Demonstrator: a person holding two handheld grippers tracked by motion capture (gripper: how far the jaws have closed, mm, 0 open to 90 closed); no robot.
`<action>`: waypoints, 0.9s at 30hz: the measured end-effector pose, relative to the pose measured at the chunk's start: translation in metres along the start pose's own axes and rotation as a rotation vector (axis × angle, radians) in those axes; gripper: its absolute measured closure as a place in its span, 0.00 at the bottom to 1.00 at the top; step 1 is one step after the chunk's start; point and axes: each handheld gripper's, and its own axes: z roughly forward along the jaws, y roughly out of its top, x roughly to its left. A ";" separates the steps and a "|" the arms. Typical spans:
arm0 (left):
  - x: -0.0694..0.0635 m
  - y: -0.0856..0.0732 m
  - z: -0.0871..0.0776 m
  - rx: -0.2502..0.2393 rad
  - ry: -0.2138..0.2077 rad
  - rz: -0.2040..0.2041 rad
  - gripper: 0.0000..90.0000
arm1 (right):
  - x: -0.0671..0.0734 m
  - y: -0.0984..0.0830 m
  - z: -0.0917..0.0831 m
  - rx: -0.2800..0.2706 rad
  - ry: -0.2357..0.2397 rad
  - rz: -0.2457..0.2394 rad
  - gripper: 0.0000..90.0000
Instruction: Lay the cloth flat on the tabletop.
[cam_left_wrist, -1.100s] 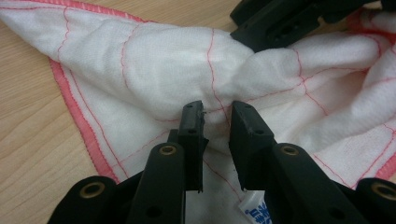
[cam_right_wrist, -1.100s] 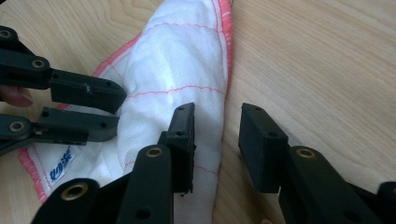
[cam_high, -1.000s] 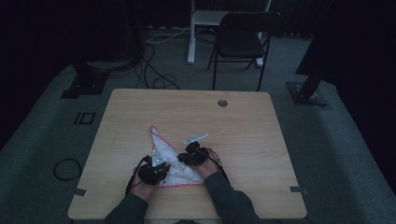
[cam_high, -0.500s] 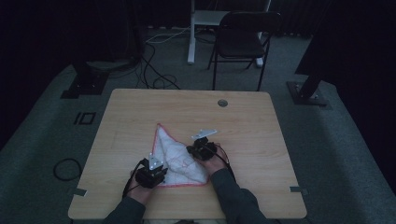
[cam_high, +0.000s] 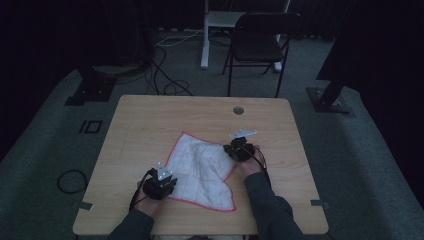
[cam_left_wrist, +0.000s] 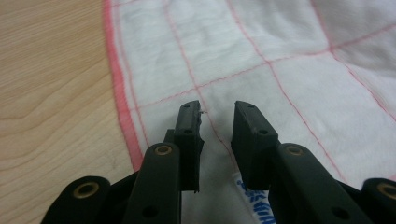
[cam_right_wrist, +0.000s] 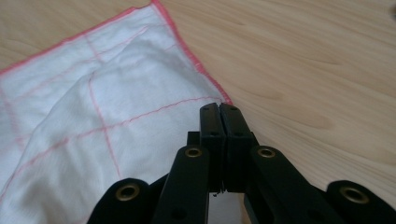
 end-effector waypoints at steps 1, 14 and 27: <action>0.001 0.000 0.000 0.002 0.003 0.001 0.81 | -0.003 -0.001 -0.002 0.002 -0.006 0.007 1.00; 0.006 0.004 0.003 0.005 0.028 0.006 0.79 | -0.016 -0.008 -0.016 -0.017 -0.019 -0.018 0.84; 0.007 0.007 0.003 -0.006 0.023 0.009 0.77 | 0.007 -0.034 -0.020 0.004 0.030 0.002 0.77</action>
